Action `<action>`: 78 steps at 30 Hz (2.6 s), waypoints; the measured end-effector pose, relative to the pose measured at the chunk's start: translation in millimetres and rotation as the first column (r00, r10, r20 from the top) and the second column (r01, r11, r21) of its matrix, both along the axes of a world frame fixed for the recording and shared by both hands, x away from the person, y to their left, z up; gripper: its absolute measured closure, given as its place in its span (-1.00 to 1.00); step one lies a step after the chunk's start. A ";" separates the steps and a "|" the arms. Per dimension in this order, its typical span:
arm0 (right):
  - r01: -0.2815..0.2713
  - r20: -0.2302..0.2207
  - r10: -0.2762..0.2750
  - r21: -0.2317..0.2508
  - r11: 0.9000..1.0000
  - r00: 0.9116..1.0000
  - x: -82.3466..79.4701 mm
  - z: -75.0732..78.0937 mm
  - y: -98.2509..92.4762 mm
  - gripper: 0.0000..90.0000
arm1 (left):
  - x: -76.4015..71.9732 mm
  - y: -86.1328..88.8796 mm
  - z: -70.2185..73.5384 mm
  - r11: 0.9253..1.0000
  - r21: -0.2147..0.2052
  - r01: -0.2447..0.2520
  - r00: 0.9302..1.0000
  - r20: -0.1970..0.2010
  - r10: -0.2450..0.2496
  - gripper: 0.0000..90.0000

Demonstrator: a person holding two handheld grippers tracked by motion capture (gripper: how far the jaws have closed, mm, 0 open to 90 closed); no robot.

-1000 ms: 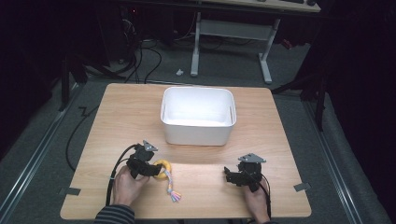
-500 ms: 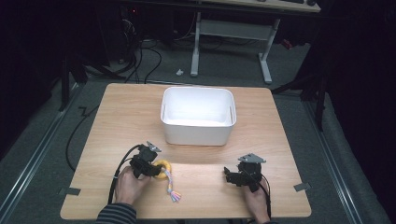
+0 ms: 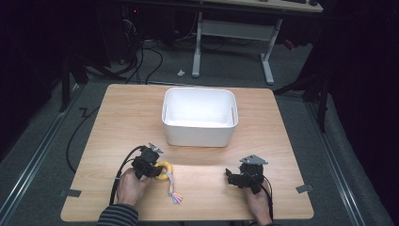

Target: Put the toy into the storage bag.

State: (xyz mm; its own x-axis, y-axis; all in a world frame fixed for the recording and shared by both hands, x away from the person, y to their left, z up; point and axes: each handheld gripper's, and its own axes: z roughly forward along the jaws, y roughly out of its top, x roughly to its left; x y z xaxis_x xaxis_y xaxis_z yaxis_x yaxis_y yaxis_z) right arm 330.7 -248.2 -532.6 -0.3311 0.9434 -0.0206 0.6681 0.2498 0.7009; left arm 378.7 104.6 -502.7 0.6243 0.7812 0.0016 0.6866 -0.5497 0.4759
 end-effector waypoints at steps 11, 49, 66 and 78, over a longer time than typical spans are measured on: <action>-0.003 -0.001 0.003 0.001 1.000 1.000 -0.2 0.1 0.2 -0.73 | -0.8 3.3 3.8 1.000 -0.014 -0.007 1.000 -0.004 0.007 0.49; -0.016 -0.002 0.016 0.001 1.000 1.000 -0.8 0.0 0.7 -0.73 | -11.3 7.4 53.8 0.998 -0.064 0.018 0.999 0.048 -0.015 0.49; -0.016 -0.002 0.016 0.002 1.000 1.000 -0.8 0.0 0.7 -0.73 | -11.1 3.0 83.6 0.993 -0.106 0.043 0.996 0.083 -0.034 0.49; -0.017 -0.001 0.017 0.001 1.000 1.000 -1.0 0.0 0.8 -0.73 | -4.7 0.4 111.4 0.987 -0.152 0.061 0.993 0.105 -0.045 0.49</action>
